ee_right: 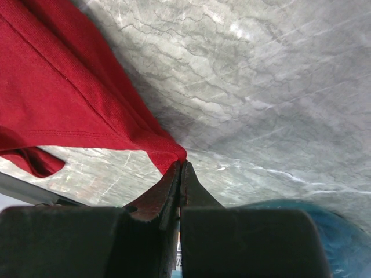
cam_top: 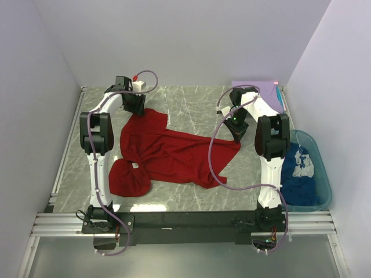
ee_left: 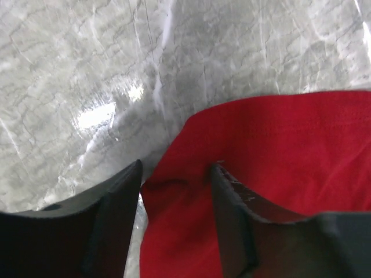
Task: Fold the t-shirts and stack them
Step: Flatten the tshirt out
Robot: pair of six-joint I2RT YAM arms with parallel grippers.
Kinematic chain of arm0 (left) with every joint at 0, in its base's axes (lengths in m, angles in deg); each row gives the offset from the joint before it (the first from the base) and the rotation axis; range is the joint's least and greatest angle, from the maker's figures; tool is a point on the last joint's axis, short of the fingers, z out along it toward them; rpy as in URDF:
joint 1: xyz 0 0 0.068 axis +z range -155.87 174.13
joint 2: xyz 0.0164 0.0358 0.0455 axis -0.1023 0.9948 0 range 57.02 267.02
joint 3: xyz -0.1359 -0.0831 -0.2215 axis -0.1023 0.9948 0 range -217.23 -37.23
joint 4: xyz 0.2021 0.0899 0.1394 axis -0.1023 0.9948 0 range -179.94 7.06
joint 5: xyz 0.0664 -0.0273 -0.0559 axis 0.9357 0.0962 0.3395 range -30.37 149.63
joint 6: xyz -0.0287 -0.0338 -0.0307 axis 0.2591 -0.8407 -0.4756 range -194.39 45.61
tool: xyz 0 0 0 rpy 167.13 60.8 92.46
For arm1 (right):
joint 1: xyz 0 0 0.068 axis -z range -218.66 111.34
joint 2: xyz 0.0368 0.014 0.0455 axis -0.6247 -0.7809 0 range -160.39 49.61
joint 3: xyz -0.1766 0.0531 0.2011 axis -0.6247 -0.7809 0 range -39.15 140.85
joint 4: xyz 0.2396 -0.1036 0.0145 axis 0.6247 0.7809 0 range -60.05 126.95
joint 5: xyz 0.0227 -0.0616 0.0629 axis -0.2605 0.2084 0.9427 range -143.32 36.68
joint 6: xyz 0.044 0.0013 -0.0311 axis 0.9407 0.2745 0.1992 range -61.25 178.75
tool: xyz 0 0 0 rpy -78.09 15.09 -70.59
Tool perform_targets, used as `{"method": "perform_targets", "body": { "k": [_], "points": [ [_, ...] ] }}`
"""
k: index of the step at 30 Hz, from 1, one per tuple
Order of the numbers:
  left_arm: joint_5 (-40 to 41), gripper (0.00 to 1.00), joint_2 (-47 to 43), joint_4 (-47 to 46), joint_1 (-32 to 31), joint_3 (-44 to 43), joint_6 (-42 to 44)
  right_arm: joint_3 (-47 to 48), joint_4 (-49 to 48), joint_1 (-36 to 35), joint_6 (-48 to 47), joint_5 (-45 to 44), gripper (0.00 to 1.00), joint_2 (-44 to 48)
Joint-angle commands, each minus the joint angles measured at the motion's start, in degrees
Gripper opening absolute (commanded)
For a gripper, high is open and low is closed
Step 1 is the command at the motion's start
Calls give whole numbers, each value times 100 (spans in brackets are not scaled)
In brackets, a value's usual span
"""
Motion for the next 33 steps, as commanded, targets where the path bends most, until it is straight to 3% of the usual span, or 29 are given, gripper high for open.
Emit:
{"method": "perform_targets", "body": {
  "k": [1, 4, 5, 8, 12, 16, 23, 27, 33],
  "points": [
    [-94, 53, -19, 205, -64, 187, -19, 351, 27, 14, -42, -115, 0, -86],
    [-129, 30, -81, 170, -64, 136, -150, 719, 27, 14, -24, -159, 0, -191],
    [-137, 17, -63, 170, -47, 48, -177, 860, 36, 14, -24, -176, 0, -226],
    [-120, 0, -107, 223, 85, -531, -282, 1536, 1, 14, -15, -299, 0, -341],
    [-225, 0, -344, 188, 557, -1663, -502, 2424, -578, 23, -15, -606, 0, -183],
    [-383, 1, -1002, -347, 928, -1852, -915, 2610, -1685, 32, 177, -879, 0, 581],
    [-523, 0, -3004, -2016, 1420, -640, -1732, 2294, -3986, 32, 538, -1380, 0, 2040],
    [-752, 0, -3955, -2719, 1728, -166, -2285, 2075, -4771, 32, 608, -1573, 0, 3022],
    [-692, 0, -5633, -3529, 2062, 1019, -2313, 1207, -5667, 32, 521, -1662, 0, 4524]
  ]
}}
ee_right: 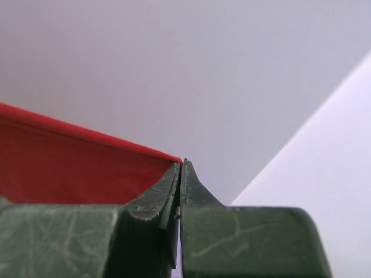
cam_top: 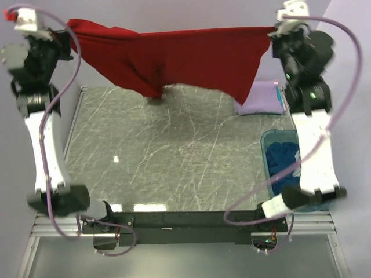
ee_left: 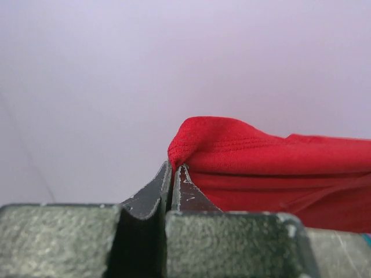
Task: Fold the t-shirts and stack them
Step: Flatten the tshirt out
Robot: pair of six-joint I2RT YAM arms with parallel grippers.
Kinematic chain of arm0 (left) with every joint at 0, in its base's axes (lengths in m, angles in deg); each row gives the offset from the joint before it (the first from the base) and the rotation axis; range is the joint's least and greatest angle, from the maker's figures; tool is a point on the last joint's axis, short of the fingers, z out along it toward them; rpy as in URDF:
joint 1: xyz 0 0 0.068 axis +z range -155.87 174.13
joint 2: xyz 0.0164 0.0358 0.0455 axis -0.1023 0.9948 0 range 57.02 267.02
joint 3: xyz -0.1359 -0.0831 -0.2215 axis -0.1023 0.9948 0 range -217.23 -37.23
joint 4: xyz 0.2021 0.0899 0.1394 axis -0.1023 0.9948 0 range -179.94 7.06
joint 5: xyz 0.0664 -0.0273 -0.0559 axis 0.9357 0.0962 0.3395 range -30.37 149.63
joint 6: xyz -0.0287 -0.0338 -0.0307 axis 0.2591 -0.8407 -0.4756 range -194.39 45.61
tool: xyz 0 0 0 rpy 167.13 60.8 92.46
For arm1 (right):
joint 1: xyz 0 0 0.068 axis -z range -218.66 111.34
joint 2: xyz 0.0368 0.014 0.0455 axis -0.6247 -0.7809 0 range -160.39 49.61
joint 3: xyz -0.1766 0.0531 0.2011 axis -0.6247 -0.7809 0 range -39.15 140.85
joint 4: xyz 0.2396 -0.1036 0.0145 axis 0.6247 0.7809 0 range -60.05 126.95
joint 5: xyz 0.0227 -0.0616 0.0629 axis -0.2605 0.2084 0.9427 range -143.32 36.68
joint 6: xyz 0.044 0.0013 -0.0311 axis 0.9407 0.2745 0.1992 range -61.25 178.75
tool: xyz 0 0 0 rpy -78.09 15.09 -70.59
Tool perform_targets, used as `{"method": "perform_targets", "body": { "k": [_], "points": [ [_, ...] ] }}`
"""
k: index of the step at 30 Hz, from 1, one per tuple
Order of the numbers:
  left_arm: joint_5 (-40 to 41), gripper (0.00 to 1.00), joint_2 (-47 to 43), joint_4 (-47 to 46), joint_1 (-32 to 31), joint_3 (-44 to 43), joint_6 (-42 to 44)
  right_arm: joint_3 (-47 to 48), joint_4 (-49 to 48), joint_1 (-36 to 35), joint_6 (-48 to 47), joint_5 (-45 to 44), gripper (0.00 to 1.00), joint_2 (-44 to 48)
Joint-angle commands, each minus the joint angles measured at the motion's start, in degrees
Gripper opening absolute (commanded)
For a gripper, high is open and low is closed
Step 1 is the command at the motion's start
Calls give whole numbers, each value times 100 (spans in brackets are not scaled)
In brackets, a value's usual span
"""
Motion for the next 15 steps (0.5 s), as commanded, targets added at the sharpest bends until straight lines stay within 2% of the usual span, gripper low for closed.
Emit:
{"method": "perform_targets", "body": {
  "k": [1, 8, 12, 15],
  "points": [
    [242, 0, -1065, -994, 242, 666, -92, -611, -1086, 58, -41, -473, 0, 903],
    [831, 0, -2764, -1304, 383, 1677, 504, -1973, -2036, 58, -331, -578, 0, 2704],
    [1111, 0, -3512, -1154, 383, 1819, 804, -2441, -2555, 49, -603, -605, 0, 3453],
    [1358, 0, -3855, -883, 383, 1652, 1110, -2319, -2749, 58, -770, -631, 0, 3735]
  ]
}}
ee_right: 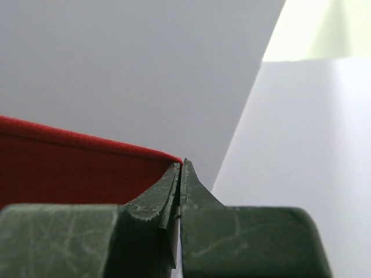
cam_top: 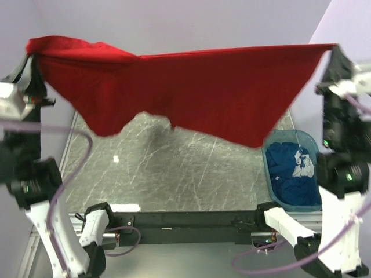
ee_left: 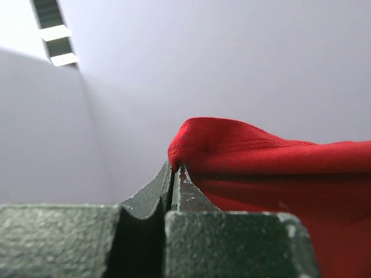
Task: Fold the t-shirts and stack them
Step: Flatten the tshirt out
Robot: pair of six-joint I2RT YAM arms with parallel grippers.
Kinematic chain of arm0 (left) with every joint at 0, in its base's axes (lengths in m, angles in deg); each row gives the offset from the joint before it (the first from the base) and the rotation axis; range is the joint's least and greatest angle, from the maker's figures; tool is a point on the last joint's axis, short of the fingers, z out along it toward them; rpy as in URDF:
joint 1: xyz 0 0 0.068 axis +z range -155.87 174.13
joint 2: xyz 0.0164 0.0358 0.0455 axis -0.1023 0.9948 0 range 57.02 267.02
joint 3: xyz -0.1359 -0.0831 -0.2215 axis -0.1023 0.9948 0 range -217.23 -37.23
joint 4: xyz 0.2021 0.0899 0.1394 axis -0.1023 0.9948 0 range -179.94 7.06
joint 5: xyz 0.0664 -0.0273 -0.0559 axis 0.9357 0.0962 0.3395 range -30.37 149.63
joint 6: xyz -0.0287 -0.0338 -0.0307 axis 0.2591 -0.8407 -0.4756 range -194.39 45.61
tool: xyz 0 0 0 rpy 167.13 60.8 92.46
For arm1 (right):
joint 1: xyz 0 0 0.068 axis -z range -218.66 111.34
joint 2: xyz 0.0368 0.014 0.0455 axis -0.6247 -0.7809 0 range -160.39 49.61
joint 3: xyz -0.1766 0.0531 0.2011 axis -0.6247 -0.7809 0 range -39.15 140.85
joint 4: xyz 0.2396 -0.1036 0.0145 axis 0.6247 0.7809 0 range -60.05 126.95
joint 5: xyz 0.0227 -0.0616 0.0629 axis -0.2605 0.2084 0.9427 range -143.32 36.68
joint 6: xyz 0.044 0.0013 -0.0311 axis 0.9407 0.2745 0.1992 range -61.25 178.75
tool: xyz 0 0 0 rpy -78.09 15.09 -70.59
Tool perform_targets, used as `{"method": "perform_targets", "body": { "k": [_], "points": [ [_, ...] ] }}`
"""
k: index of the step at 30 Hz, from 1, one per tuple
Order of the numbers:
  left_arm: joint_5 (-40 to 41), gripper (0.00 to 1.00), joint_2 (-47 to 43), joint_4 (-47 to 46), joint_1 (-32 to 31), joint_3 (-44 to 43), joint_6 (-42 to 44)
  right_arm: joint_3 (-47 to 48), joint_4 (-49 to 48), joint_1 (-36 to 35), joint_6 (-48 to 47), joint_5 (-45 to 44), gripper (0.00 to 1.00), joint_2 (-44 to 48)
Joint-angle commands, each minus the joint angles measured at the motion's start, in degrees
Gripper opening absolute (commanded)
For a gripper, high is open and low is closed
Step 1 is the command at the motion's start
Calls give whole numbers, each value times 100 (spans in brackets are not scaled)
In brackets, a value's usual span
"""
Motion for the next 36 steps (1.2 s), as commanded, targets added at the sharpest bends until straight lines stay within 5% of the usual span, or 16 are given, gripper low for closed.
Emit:
{"method": "perform_targets", "body": {
  "k": [1, 9, 17, 21, 28, 36],
  "points": [
    [817, 0, -282, 71, 105, -173, 611, 186, -996, 67, -399, -493, 0, 334],
    [1063, 0, -195, 1431, 105, -956, 1209, 240, -1155, 58, -1067, -169, 0, 265],
    [-613, 1, -687, 2785, 96, 1054, 1290, -1551, -1207, 67, -1365, 621, 0, -262],
    [-624, 1, -644, 2814, 96, 2434, 1034, -2501, -1638, 58, -1445, 1026, 0, -771],
    [200, 1, 726, 2164, -254, 3649, 1131, -2582, -1753, -249, -1594, 1300, 0, -2537],
    [1125, 0, 3238, 1795, -317, 3132, 876, -1511, -1438, -619, -1990, 1132, 0, -4673]
  ]
}}
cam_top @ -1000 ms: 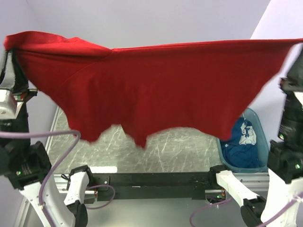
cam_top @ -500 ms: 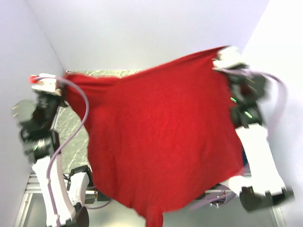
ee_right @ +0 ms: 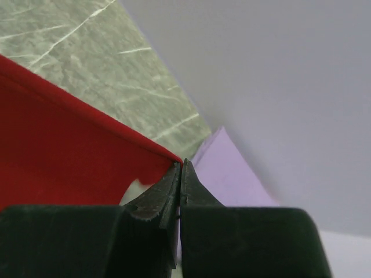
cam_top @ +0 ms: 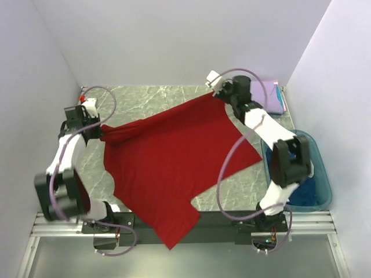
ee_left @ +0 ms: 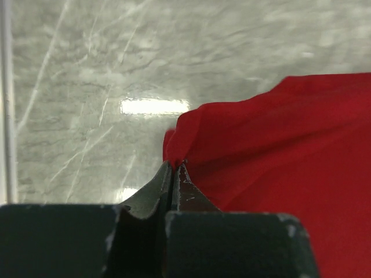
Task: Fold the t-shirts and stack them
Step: Flatten the tshirt out, then fold the tshirt
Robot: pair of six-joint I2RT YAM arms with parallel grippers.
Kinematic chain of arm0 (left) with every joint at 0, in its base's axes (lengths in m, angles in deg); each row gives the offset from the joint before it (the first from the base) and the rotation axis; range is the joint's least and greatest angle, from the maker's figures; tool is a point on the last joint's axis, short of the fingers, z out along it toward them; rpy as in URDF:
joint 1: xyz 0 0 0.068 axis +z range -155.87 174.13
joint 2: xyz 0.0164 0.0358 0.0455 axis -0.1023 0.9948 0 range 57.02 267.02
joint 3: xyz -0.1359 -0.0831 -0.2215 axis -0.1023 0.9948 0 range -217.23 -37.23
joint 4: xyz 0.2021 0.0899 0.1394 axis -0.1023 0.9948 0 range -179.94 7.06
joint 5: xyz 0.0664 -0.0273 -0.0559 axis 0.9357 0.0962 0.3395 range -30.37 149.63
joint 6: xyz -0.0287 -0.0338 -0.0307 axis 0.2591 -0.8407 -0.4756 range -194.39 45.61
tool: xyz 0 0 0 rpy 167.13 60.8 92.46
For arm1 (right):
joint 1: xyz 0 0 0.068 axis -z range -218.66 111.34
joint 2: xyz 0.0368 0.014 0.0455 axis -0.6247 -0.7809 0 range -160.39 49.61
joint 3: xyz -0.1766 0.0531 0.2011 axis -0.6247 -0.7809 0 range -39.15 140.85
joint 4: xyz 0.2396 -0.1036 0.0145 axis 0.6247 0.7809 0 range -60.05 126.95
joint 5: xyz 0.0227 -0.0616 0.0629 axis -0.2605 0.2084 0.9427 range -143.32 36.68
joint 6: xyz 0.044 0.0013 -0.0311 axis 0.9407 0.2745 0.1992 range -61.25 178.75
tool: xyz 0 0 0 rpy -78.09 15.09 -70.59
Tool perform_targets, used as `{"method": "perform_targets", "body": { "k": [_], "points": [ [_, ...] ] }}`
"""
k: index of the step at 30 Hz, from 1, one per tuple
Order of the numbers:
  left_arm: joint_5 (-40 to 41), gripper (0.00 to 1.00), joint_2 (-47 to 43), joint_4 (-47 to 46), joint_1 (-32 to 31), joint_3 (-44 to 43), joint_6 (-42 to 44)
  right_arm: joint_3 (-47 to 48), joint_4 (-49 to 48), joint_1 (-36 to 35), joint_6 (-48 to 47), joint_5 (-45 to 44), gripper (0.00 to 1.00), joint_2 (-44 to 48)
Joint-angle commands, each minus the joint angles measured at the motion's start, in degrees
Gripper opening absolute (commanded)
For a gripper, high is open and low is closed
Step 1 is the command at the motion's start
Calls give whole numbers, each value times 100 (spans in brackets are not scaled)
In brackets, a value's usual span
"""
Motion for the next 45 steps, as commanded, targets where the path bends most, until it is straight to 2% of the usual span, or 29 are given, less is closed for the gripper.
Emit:
{"method": "perform_targets", "body": {
  "k": [1, 6, 14, 21, 27, 30, 31, 35, 38, 41, 42, 45],
  "points": [
    [430, 0, 638, -555, 20, -536, -273, 1011, -217, -35, -224, -151, 0, -658],
    [649, 0, 1796, -820, 11, -1273, -415, 2110, -129, -27, -391, -195, 0, -1609],
    [851, 0, 3003, -310, -33, -2620, -793, 3756, 275, -18, -813, -476, 0, -3218],
    [1203, 0, 4082, -117, -454, -3621, -433, 3863, 293, -18, -1015, -739, 0, -3588],
    [1686, 0, 5312, 6, -779, -5114, -249, 3520, 153, 96, -1182, -933, 0, -3492],
    [1783, 0, 5788, 182, -815, -6177, -213, 3729, 152, 167, -1261, -942, 0, -3579],
    [1783, 0, 5825, 182, -832, -6258, -126, 3818, 179, 158, -1287, -959, 0, -3693],
    [1783, 0, 5545, -63, -833, -6119, 6, 4362, 302, 167, -1384, -942, 0, -4018],
    [1600, 0, 4818, -406, -780, -5540, 50, 4626, 223, 158, -1542, -880, 0, -4203],
    [1292, 0, 4132, -836, -806, -4609, 243, 4741, 83, 167, -1586, -828, 0, -4300],
    [1152, 0, 3990, -898, -815, -4207, 279, 4698, -5, 167, -1604, -819, 0, -4283],
    [1036, 0, 3628, -829, -920, -3730, 515, 4505, -119, 210, -1630, -662, 0, -4178]
  ]
}}
